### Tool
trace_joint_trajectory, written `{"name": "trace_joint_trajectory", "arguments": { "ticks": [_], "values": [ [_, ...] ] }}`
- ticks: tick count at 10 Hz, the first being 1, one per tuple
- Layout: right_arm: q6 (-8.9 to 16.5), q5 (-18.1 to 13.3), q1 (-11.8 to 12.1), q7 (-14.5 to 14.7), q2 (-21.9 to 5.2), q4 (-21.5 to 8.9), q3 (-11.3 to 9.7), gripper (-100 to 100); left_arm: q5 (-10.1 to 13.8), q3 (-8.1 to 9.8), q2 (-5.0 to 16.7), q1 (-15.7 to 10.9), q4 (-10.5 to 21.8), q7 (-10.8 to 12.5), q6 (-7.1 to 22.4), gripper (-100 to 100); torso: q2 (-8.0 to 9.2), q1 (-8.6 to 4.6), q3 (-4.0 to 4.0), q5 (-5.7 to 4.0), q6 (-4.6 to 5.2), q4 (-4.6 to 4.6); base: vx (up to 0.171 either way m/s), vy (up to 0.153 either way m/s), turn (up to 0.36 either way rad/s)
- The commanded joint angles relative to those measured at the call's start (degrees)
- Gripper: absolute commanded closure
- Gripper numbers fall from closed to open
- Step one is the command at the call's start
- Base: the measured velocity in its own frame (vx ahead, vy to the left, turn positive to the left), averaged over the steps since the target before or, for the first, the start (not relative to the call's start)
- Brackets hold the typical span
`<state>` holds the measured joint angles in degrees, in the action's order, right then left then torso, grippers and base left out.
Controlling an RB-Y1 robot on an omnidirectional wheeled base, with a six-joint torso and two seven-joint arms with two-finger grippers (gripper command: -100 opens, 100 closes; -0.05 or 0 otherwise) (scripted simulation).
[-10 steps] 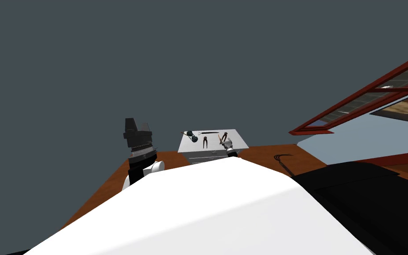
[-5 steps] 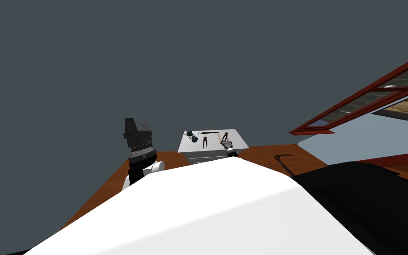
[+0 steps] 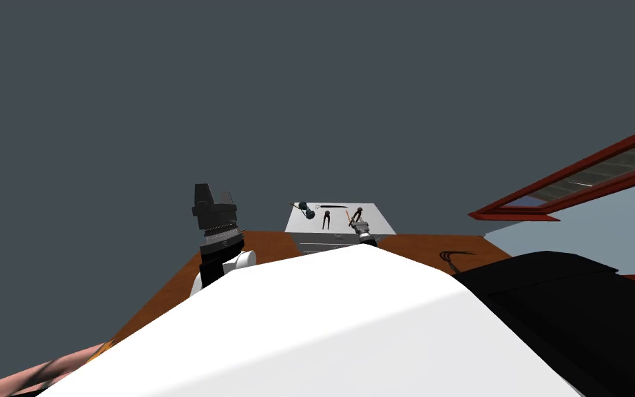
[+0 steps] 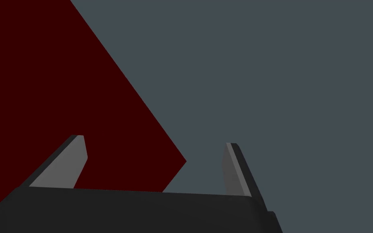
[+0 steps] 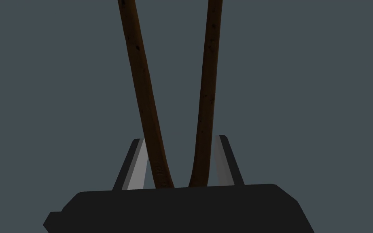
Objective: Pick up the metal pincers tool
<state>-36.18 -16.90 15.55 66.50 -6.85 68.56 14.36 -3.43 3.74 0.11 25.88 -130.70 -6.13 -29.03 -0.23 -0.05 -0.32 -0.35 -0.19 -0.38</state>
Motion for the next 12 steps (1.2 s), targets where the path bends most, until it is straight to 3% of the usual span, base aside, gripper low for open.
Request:
{"name": "trace_joint_trajectory", "arguments": {
  "ticks": [1,5,8,10,11,12],
  "values": [
    [-1.2,1.8,0.2,0.2,-1.2,-2.2,1.2,100,0.0,0.0,0.0,0.0,0.0,0.0,0.0,0,0.0,0.0,0.0,0.0,0.0,0.0,-0.015,0.043,0.204],
    [-3.1,5.3,1.1,-0.1,-4.0,-4.9,3.4,100,0.0,-0.01,0.0,0.0,0.0,0.0,0.0,0,-0.19,-0.22,-0.23,-0.3,-0.1,-0.26,-0.031,0.062,0.187],
    [-6.0,10.5,2.4,-0.5,-8.2,-9.0,6.7,100,0.0,-0.01,0.0,0.0,0.0,0.0,0.0,0,-0.33,-0.31,-0.31,-0.29,-0.11,-0.28,-0.028,0.084,0.298],
    [-7.0,12.2,2.8,-0.7,-9.6,-10.4,7.8,100,0.0,0.01,0.0,0.0,0.0,0.0,0.0,0,-0.38,-0.34,-0.36,-0.32,0.01,-0.33,-0.014,0.068,0.103],
    [-5.7,11.2,2.5,-0.3,-8.5,-8.9,7.1,100,0.0,0.0,0.0,0.0,0.0,0.0,0.0,0,-0.35,-0.35,-0.32,-0.31,-0.04,-0.3,-0.013,0.028,0.03],
    [-5.8,11.4,2.5,-0.3,-8.5,-8.9,7.2,0,0.0,0.01,0.0,0.0,0.0,0.0,0.0,0,-0.38,-0.45,-0.34,-0.33,-0.03,-0.31,-0.002,0.005,-0.008]
  ]
}}
